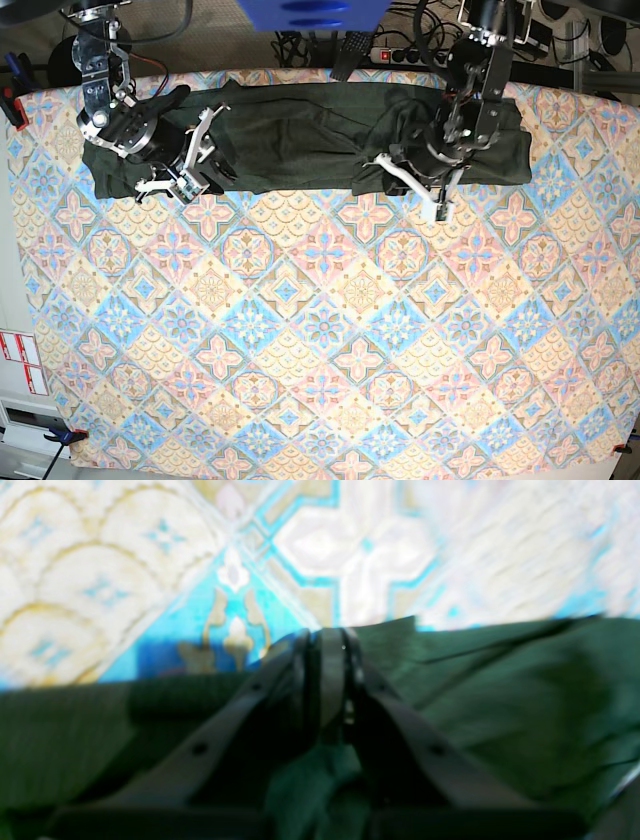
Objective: Fold the T-shirt properly
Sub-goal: 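Move the left gripper to the strip's end and grasp its edge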
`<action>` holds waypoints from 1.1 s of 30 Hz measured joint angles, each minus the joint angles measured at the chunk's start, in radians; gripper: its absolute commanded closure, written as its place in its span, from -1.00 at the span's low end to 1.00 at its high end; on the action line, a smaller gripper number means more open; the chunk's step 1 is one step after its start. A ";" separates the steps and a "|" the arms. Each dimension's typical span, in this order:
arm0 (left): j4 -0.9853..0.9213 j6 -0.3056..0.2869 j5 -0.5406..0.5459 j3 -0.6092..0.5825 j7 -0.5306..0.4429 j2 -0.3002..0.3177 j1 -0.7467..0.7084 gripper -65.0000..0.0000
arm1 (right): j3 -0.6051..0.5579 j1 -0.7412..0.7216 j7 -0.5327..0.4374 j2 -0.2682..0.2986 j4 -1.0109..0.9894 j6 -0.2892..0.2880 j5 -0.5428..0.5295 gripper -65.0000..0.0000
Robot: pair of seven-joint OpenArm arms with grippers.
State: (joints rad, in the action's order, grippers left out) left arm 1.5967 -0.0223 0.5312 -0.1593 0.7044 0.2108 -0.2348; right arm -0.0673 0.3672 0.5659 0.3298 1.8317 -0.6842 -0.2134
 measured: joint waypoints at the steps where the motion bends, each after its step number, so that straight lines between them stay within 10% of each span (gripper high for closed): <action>1: 0.042 0.003 -0.001 0.025 0.004 0.001 -0.020 1.00 | 0.000 0.002 -0.005 0.001 0.000 0.000 -0.001 0.53; 21: 0.394 0.000 0.000 0.497 0.000 0.005 -0.368 1.00 | 0.000 0.004 -0.003 0.002 -0.001 0.000 0.000 0.53; 33: 0.358 0.000 -0.008 0.515 0.003 0.005 -0.359 0.94 | 0.000 0.005 -0.003 0.002 -0.001 0.000 0.000 0.53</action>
State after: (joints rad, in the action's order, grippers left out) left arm 1.9545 -0.0227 0.5236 0.3553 0.7071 0.2153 -0.5934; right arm -0.0673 0.3717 0.5632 0.3321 1.8309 -0.6842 -0.2138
